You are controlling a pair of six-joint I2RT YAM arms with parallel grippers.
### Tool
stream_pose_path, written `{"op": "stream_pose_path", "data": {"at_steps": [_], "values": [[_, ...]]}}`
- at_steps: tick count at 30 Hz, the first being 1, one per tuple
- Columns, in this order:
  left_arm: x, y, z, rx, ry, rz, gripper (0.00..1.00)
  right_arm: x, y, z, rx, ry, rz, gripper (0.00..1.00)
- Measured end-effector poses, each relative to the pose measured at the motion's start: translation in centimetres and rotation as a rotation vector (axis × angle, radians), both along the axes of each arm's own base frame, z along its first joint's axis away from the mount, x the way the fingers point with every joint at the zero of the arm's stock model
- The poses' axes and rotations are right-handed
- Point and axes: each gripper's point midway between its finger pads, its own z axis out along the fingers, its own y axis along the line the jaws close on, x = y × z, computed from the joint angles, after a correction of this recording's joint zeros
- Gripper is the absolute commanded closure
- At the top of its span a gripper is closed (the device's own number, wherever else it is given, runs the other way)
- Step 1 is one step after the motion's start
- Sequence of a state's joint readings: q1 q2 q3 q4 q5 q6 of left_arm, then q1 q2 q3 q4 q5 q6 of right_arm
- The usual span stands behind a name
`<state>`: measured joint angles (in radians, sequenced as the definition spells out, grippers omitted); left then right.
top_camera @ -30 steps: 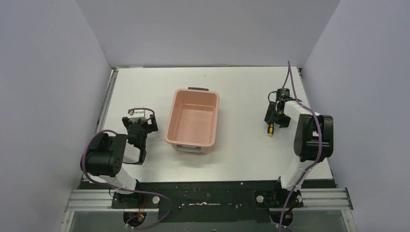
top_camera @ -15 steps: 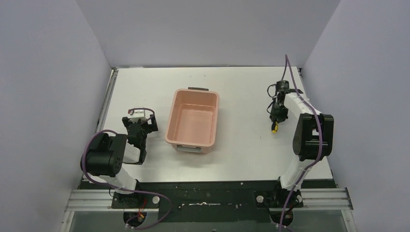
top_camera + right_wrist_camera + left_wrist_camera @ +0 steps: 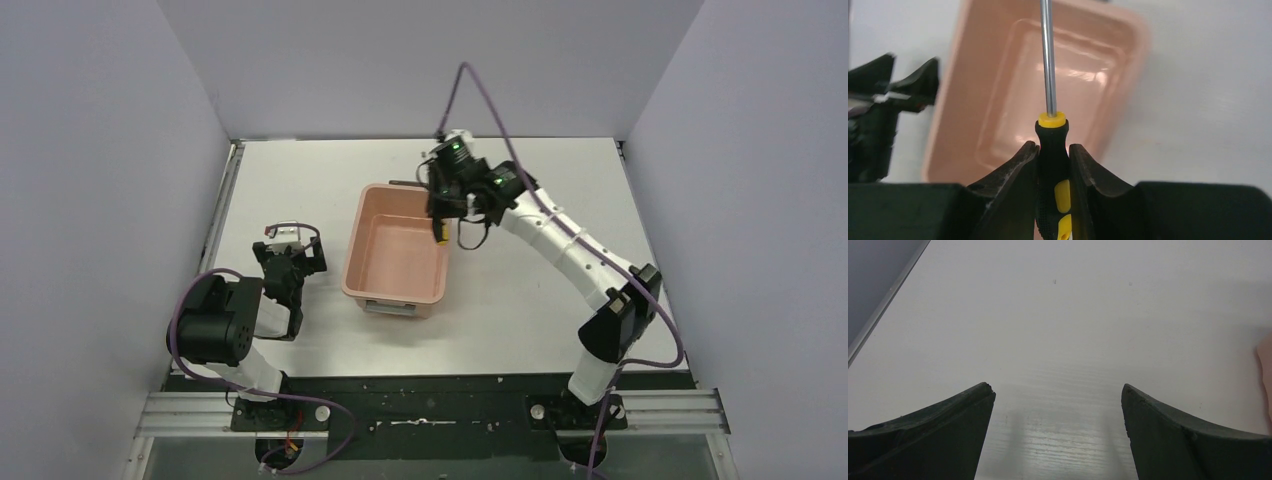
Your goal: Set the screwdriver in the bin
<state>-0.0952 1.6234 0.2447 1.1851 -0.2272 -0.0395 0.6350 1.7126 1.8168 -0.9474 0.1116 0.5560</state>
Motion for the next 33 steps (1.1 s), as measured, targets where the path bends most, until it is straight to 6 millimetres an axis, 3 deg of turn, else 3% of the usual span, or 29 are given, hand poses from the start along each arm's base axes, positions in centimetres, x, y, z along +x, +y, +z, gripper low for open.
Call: {"op": "stream_pose_path", "data": {"at_steps": [1, 3, 7, 10, 14, 17, 20, 26, 31, 33], "values": [[0.0, 0.0, 0.0, 0.000, 0.000, 0.000, 0.03, -1.4, 3.5, 0.0, 0.032, -0.008, 0.074, 1.00], [0.0, 0.0, 0.0, 0.000, 0.000, 0.000, 0.03, -3.8, 8.5, -0.4, 0.071, -0.006, 0.175, 1.00], [0.0, 0.0, 0.0, 0.000, 0.000, 0.000, 0.03, -4.6, 12.0, -3.5, 0.066, 0.030, 0.207, 1.00], [0.0, 0.0, 0.0, 0.000, 0.000, 0.000, 0.03, -4.0, 12.6, -7.0, 0.032, 0.067, 0.185, 1.00], [0.0, 0.0, 0.0, 0.000, 0.000, 0.000, 0.03, -3.9, 13.1, -13.3, -0.047, 0.151, 0.172, 1.00], [0.0, 0.0, 0.0, 0.000, 0.000, 0.000, 0.03, -4.4, 13.2, -18.0, -0.114, 0.212, 0.171, 0.90], [0.0, 0.0, 0.0, 0.000, 0.000, 0.000, 0.03, -5.1, 12.6, -21.2, -0.176, 0.252, 0.165, 0.74], [0.0, 0.0, 0.0, 0.000, 0.000, 0.000, 0.03, -5.3, 12.4, -22.1, -0.195, 0.246, 0.150, 0.44], [0.0, 0.0, 0.0, 0.000, 0.000, 0.000, 0.03, -5.1, 12.4, -21.6, -0.208, 0.221, 0.146, 0.35], [0.0, 0.0, 0.0, 0.000, 0.000, 0.000, 0.03, -4.6, 12.5, -20.5, -0.212, 0.194, 0.143, 0.25]]}}
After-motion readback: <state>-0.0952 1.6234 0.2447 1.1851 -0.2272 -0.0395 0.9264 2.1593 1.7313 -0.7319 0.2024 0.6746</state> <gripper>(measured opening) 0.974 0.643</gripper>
